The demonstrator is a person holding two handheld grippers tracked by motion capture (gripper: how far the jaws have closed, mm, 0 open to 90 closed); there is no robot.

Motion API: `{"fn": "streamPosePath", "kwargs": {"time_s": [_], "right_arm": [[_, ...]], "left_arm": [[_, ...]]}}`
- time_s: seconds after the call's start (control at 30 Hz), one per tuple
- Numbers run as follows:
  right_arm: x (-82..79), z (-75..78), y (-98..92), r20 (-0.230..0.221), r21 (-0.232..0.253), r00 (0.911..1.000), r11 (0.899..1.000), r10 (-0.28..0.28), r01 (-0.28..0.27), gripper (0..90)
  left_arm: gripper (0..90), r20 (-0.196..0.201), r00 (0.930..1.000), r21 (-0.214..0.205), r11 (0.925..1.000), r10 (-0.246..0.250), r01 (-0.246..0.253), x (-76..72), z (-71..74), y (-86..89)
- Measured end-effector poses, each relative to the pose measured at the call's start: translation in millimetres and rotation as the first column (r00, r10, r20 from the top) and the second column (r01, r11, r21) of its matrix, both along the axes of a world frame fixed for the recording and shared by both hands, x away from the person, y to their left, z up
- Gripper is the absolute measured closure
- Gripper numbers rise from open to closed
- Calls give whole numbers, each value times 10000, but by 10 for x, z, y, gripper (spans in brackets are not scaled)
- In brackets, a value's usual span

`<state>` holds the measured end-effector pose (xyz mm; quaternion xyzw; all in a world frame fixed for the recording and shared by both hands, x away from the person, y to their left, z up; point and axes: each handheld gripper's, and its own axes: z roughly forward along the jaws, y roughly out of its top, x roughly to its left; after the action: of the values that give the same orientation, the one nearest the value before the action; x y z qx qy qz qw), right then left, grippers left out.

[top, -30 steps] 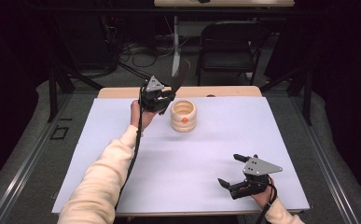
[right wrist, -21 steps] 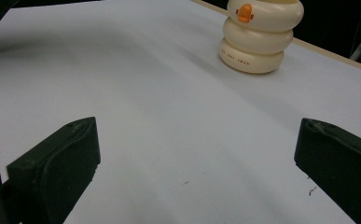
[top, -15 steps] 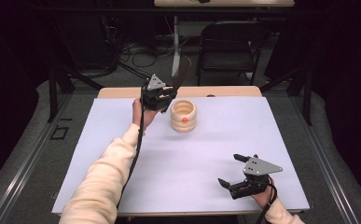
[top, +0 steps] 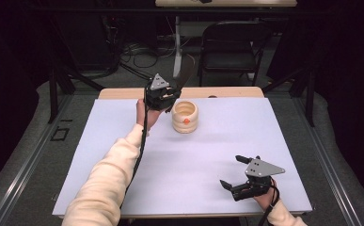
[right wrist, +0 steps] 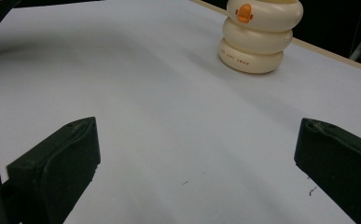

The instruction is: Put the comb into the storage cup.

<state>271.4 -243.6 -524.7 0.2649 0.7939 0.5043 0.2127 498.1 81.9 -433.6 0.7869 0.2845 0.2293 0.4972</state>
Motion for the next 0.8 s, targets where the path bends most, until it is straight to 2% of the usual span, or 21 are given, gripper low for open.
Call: {"fn": "streamPosePath", "kwargs": {"time_s": [0.8], "right_arm": [[-1, 0, -2, -23, 23, 10000, 10000, 13, -13, 0]], "left_arm": [[726, -81, 9997, 60, 9998, -211, 211, 100, 64, -156]]}}
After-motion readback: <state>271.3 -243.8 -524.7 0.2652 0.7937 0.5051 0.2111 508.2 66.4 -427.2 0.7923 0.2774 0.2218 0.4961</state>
